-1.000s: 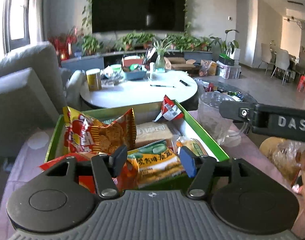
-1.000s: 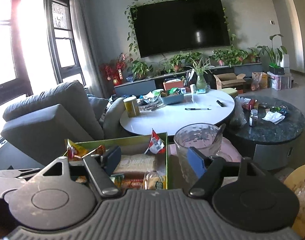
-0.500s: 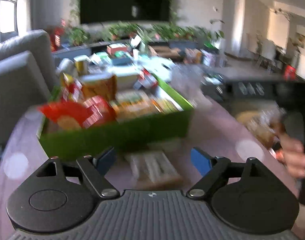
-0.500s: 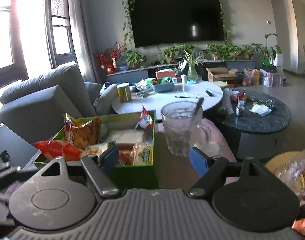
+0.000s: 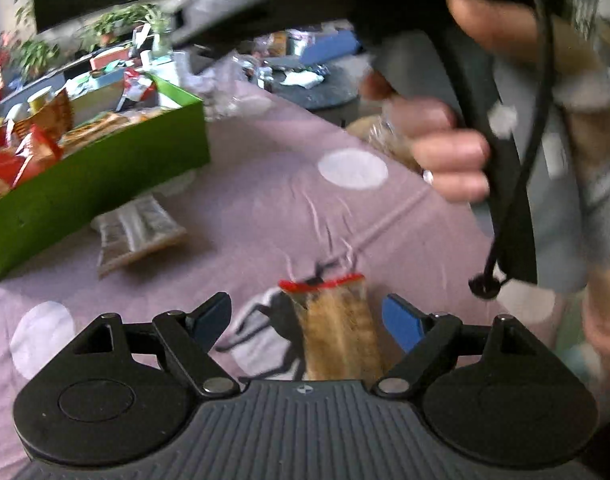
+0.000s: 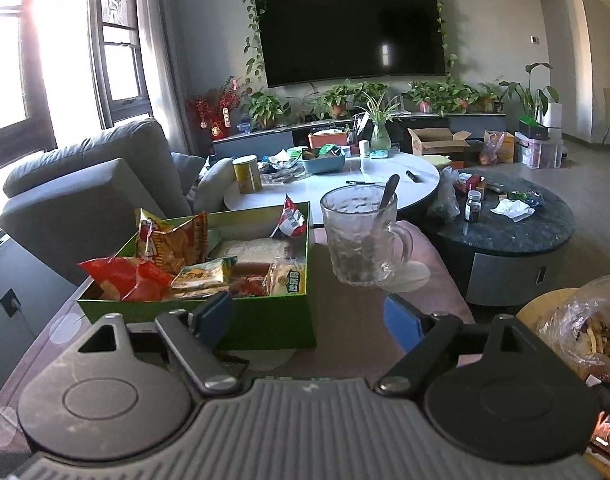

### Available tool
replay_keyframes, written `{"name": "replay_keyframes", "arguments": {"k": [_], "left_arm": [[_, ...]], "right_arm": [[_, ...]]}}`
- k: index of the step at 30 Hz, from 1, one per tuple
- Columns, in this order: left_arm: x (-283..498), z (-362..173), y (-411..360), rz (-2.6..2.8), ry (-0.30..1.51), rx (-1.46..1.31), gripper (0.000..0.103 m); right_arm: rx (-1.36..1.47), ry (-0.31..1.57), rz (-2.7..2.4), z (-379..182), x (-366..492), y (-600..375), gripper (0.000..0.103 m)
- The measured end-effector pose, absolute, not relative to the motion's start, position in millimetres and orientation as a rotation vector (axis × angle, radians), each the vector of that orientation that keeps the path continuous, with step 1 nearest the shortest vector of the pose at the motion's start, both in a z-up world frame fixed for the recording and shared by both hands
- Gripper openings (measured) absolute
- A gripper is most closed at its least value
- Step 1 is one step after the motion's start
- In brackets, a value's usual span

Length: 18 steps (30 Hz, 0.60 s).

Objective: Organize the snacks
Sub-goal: 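Grasp the red-tipped clear pastry pack with the left gripper while the right gripper moves to the white packet, then close the right gripper on the white paper-wrapped packet while the left gripper holds the pastry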

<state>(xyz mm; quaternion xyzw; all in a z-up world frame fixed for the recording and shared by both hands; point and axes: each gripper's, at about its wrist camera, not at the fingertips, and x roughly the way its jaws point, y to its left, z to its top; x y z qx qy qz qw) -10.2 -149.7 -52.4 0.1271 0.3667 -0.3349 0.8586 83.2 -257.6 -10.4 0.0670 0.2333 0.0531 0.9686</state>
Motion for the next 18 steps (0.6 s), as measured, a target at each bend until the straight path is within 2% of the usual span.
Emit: {"name": "replay_keyframes", "arguments": {"k": [2, 4, 6, 7, 18], "left_arm": [[-13, -56, -153, -0.72, 0.792, 0.283, 0.075], [-12, -60, -155, -0.723, 0.816, 0.288, 0.056], [-10, -63, -154, -0.716, 0.82, 0.285, 0.045], [-11, -62, -153, -0.713, 0.817, 0.29, 0.035], [7, -42, -103, -0.529, 0.745, 0.196, 0.034]], "right_arm": [[0.133, 0.476, 0.107, -12, 81, -257, 0.055], [0.134, 0.484, 0.107, -14, 80, -257, 0.055], [0.137, 0.492, 0.109, -16, 80, -257, 0.055], [0.138, 0.496, 0.11, -17, 80, -256, 0.055], [0.132, 0.549, 0.127, -29, 83, -246, 0.055]]}}
